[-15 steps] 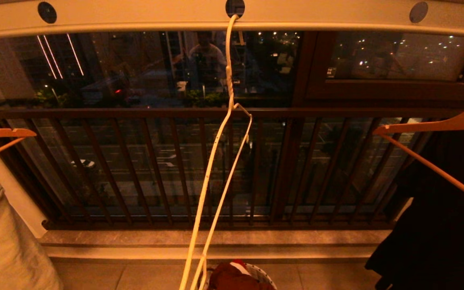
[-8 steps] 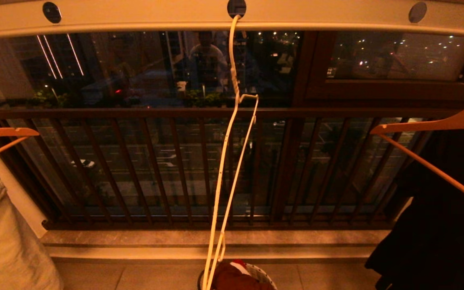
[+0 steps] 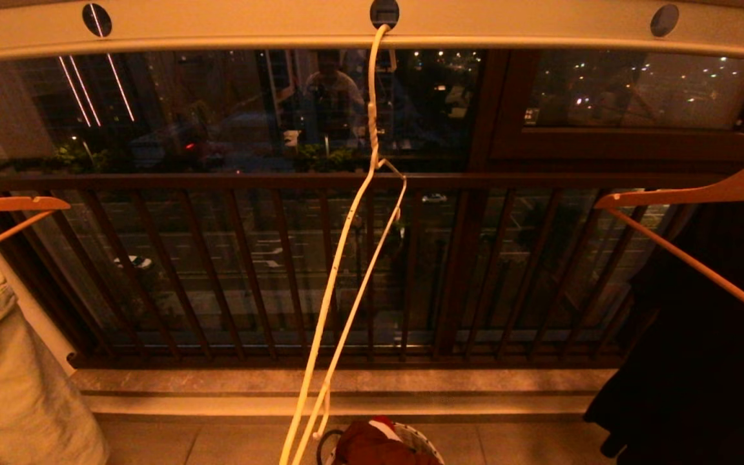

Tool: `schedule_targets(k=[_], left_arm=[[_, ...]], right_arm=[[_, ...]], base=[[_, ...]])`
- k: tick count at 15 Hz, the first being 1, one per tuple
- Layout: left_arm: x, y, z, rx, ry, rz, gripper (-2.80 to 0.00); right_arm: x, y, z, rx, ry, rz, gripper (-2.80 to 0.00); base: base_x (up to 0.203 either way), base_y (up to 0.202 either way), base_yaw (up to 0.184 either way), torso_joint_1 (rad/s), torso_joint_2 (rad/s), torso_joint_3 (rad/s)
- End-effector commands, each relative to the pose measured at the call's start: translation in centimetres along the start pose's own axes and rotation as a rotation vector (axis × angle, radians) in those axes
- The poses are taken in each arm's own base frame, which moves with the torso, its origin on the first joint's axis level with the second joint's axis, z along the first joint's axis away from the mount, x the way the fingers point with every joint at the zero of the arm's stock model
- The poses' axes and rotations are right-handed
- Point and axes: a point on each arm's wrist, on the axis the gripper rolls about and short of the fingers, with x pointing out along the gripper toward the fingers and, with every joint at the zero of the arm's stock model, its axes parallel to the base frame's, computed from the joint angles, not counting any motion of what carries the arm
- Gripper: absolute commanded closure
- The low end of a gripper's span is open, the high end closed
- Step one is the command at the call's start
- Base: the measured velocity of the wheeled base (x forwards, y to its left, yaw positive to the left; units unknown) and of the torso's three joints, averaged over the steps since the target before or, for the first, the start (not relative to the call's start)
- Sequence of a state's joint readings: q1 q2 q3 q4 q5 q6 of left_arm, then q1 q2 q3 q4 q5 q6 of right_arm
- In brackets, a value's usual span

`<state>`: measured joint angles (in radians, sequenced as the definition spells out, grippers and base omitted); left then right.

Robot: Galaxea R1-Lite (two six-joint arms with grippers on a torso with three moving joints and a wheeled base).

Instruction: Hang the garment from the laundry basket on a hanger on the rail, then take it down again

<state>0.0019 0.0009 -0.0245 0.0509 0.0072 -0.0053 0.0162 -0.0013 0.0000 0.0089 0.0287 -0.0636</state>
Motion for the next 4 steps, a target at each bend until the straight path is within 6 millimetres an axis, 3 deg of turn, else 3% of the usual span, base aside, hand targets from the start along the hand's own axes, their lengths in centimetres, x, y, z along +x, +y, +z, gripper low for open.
schedule_targets(k=[1, 4], left_arm=[[0.0, 0.0, 0.01, -0.001, 0.0, 0.002, 0.0], [0.0, 0.0, 0.01, -0.001, 0.0, 0.0, 0.0]], right_arm=[[0.02, 0.0, -0.04, -0.001, 0.003, 0.001, 0.0], [0.02, 0.0, -0.03, -0.001, 0.002, 0.0, 0.0]], base=[[0.0, 0.0, 0.0, 0.0, 0.0, 0.0], [0.0, 0.0, 0.0, 0.0, 0.0, 0.0]])
